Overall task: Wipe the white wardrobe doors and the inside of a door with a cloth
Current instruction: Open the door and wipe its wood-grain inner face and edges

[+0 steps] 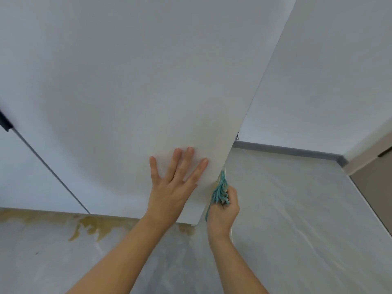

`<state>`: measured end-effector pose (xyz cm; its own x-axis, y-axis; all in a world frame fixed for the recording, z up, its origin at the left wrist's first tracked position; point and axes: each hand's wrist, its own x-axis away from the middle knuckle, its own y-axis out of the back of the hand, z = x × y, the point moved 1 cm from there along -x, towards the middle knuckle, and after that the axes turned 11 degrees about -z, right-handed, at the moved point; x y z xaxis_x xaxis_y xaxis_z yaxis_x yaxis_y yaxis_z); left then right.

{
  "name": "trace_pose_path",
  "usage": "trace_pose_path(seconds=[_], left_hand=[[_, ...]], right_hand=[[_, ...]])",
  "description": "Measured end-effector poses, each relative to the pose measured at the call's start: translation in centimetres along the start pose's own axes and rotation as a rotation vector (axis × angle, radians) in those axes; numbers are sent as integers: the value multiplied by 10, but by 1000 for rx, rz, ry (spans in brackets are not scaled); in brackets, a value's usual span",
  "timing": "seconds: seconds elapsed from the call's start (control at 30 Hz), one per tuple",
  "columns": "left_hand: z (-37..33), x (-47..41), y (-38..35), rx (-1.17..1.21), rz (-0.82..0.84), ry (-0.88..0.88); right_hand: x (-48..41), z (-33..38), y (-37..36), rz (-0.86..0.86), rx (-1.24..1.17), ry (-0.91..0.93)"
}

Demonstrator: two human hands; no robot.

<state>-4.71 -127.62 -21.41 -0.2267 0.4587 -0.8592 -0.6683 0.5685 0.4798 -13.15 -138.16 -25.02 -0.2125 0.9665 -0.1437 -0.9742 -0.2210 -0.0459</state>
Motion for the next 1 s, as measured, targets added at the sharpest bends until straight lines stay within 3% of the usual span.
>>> trace_pose_path(seconds=[0.47, 0.77, 0.9, 1.0], left_hand=[[-17, 106, -35, -47, 208, 9], [-19, 117, -33, -6, 268, 14], [-17, 116, -28, -9, 289, 11], [-16, 113, -24, -4, 288, 10]], right_hand=[[27, -153, 6, 7, 334, -359], [11, -168, 1, 243, 723, -491], [7, -166, -1, 190, 736, -626], [9, -157, 1, 131, 679, -611]])
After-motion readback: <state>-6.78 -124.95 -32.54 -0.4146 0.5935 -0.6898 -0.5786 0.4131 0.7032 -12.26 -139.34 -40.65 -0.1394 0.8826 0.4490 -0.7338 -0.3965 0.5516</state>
